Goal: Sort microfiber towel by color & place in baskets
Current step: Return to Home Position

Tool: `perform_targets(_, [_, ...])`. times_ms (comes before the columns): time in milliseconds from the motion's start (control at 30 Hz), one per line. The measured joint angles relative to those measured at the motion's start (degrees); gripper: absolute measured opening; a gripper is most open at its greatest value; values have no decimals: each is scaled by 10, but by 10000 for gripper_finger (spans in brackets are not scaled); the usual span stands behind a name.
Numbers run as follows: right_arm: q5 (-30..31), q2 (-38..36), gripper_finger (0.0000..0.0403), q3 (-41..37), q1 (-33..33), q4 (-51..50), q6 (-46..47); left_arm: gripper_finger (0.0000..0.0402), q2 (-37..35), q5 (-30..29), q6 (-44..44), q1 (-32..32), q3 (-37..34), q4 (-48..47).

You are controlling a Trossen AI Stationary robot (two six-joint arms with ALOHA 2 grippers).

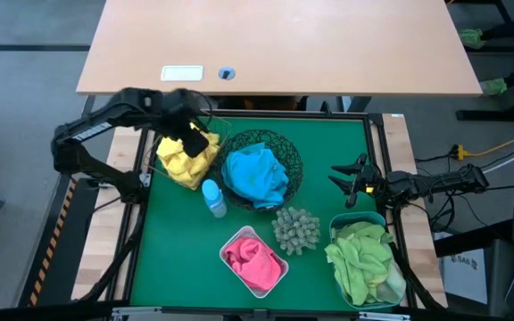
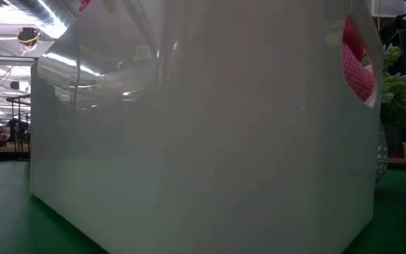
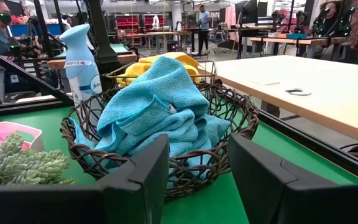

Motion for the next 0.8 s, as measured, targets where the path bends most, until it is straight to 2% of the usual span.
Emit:
perform_targets(200, [0, 0, 168, 0, 0, 0, 0, 136, -59, 3, 68, -49, 52, 82])
perform_targets(300, [0, 0, 168, 0, 0, 0, 0, 136, -107, 2, 90, -74, 56, 121])
perform_targets(467, [0, 0, 168, 0, 0, 0, 0, 136, -186, -4, 93, -112, 53, 132])
perform_targets(633, [0, 0, 168, 0, 0, 0, 0, 136, -252, -46, 94, -145, -6, 161])
perform_targets(800, [0, 0, 168, 0, 0, 0, 0, 136, -316, -60, 111, -159, -134, 210])
